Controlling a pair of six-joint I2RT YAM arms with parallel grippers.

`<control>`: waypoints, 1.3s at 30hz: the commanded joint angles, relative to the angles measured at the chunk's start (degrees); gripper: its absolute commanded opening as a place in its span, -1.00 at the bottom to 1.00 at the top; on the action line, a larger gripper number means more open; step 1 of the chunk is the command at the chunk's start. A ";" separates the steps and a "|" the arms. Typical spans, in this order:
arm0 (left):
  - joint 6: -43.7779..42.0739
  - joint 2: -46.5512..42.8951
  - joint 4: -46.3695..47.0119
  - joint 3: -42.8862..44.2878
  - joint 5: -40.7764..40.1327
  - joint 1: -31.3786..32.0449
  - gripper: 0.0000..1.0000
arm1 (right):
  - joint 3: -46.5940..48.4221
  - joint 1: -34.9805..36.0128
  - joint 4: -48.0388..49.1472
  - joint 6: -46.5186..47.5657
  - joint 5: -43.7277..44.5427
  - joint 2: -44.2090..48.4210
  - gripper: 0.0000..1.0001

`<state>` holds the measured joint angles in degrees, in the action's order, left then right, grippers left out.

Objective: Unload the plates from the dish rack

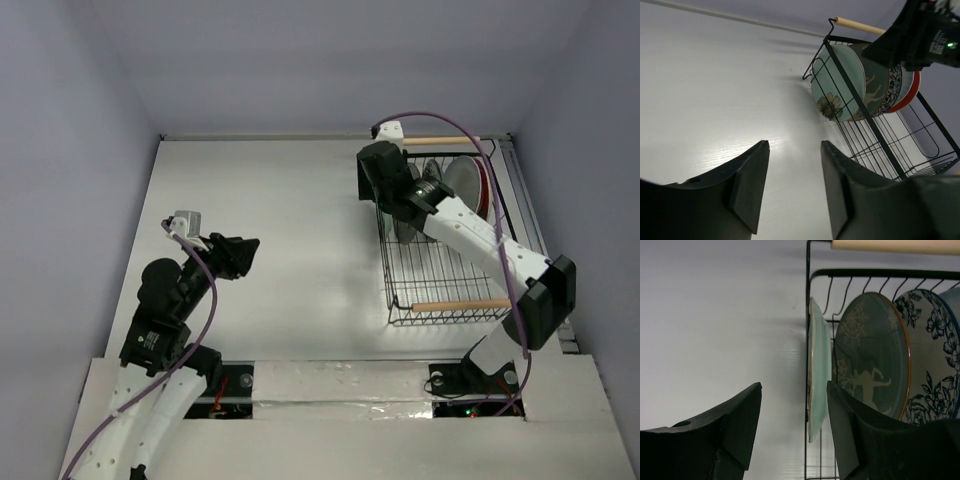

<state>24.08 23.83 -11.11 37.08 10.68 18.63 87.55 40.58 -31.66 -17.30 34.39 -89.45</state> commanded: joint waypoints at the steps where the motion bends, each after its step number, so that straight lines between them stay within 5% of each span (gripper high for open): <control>1: 0.44 -1.07 1.71 -0.17 0.22 -0.26 -0.08 | 4.02 0.29 -2.87 1.39 6.47 -2.39 0.19; 20: 0.45 -1.33 2.06 -0.52 1.28 -0.26 -0.01 | 5.00 -2.70 -5.86 1.83 11.04 -11.70 -0.21; 32: 0.36 -0.98 2.41 -0.60 1.80 -0.79 -0.01 | 12.29 -2.70 -10.52 7.98 19.83 -12.94 -0.99; 39: 0.36 -0.98 2.41 -0.61 2.24 -1.32 -0.01 | 17.74 -1.64 -11.85 13.69 25.89 -11.28 -1.00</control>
<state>24.34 23.00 -11.03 37.08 11.99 17.82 99.72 38.35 -45.10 -7.68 51.68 -104.07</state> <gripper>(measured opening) 0.491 0.145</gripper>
